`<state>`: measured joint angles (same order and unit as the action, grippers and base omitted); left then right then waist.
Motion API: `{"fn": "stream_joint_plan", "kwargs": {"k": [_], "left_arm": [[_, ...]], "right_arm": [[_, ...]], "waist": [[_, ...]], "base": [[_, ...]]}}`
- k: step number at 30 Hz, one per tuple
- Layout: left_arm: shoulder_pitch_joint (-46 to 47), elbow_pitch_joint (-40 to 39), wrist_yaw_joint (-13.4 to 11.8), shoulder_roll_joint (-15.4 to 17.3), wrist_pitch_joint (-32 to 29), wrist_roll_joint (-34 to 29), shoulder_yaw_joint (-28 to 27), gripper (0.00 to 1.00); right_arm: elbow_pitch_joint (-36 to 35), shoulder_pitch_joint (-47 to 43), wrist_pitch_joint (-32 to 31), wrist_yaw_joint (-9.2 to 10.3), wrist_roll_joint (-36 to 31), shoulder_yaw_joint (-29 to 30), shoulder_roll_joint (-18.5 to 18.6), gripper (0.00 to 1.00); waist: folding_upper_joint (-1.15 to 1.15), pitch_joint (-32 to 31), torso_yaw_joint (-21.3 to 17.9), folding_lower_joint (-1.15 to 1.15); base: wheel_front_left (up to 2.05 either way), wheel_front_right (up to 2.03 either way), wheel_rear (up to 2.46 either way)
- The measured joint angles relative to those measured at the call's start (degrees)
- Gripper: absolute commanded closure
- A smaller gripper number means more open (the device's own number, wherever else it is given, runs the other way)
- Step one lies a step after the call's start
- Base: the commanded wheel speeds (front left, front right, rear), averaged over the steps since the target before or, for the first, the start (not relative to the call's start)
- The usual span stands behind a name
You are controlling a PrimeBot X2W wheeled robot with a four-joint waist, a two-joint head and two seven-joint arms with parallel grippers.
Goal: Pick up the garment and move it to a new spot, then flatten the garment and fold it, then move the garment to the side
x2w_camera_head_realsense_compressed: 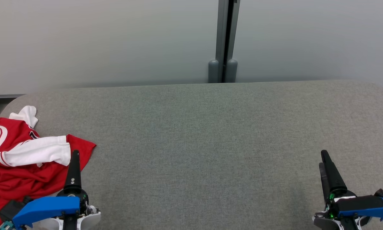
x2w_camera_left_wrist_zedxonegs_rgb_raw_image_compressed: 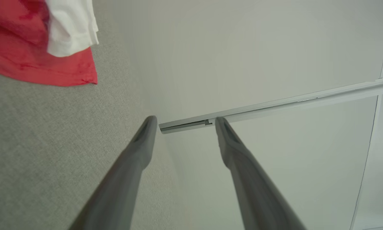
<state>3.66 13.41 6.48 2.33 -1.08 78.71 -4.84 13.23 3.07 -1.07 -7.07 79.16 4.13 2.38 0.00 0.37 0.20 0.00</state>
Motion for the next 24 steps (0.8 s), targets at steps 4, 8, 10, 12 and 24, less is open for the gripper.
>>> {"fn": "stream_joint_plan", "kwargs": {"k": [4,8,10,12,24], "left_arm": [[0.0,-0.85,-0.99,0.01,0.96,-4.53,0.4,0.0],[0.02,-1.56,-2.01,0.02,1.9,-9.78,1.47,0.0],[0.07,-1.96,-2.54,0.02,2.3,-12.48,1.94,0.0],[0.11,-2.18,-3.0,0.03,2.75,-14.86,2.32,0.0],[0.31,-2.16,-4.69,0.09,5.13,-28.03,5.23,0.0]], "right_arm": [[-0.94,0.0,0.96,0.0,-3.79,-0.33,0.0,0.0],[-1.69,0.0,1.85,0.0,-7.56,-0.8,0.01,0.0],[-2.09,0.0,2.32,0.0,-9.4,-0.96,0.01,0.0],[-2.53,-0.01,2.74,0.0,-11.36,-1.19,0.02,0.0],[-3.01,-0.02,5.03,-0.01,-22.51,-2.31,0.04,0.0]], "waist": [[0.0,0.01,0.07,0.0],[0.0,0.01,0.14,0.0],[0.0,0.0,0.18,0.0],[0.0,-0.03,0.24,0.0],[0.0,-0.18,0.68,0.0]], "base": [[0.0,0.0,0.0],[0.0,0.0,0.0],[0.0,0.0,0.0],[0.0,0.0,0.0],[0.0,0.0,0.0]]}}
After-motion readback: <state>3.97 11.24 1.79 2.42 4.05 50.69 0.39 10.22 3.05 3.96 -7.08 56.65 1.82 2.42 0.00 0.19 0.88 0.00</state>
